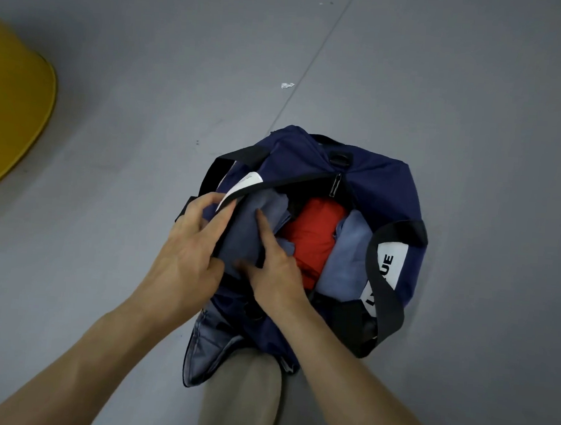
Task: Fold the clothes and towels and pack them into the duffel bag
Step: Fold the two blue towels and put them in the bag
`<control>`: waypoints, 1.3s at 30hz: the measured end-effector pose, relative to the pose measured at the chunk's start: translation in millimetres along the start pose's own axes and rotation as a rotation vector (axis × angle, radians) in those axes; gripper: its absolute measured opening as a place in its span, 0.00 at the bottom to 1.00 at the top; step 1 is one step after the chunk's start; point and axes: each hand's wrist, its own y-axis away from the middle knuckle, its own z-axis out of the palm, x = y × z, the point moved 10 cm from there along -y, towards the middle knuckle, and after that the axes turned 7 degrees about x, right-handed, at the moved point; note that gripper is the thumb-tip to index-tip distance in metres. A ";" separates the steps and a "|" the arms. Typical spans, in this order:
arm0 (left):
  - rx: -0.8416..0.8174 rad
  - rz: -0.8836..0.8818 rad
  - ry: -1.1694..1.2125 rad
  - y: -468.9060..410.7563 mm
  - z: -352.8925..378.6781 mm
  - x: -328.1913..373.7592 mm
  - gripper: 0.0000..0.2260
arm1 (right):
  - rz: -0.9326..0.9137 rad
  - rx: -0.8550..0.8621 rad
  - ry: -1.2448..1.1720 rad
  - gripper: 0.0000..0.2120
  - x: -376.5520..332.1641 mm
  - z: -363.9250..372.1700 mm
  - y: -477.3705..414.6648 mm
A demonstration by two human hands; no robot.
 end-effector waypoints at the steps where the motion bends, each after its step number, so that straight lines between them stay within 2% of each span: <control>1: -0.011 -0.023 0.001 0.7 0.8 -3.5 0.38 | -0.001 -0.003 0.037 0.42 2.5 2.9 -1.0; 4: -0.028 -0.036 -0.014 2.2 5.6 -6.8 0.39 | -0.003 0.005 0.076 0.42 2.8 -0.5 1.7; 8: -0.027 -0.029 -0.024 0.8 2.4 -9.9 0.40 | -0.057 -0.132 0.084 0.42 -12.1 15.5 14.3; 14: -0.082 -0.026 -0.027 6.4 7.8 -9.9 0.40 | -0.095 -0.188 0.321 0.45 -8.1 35.8 9.4; 17: -0.074 -0.027 -0.050 4.7 9.2 -13.0 0.42 | -0.085 -0.230 0.235 0.44 -9.1 31.4 11.7; 21: -0.106 -0.043 -0.015 10.4 18.8 -20.5 0.43 | -0.085 -0.132 0.059 0.46 -6.3 10.8 12.7; 27: -0.124 -0.034 0.029 10.1 23.4 -25.8 0.45 | -0.094 -0.119 0.141 0.46 1.2 20.3 -4.4; 30: -0.095 -0.059 -0.001 7.0 22.1 -22.9 0.42 | -0.095 -0.173 0.184 0.46 -1.2 11.3 -2.1; 35: 0.005 0.092 -0.048 -7.4 14.5 35.3 0.35 | -0.111 -0.182 0.123 0.40 -20.0 -75.3 28.1; 39: -0.104 0.234 -0.015 -22.1 37.2 119.7 0.39 | -0.132 -0.116 0.139 0.38 -28.2 -192.3 68.7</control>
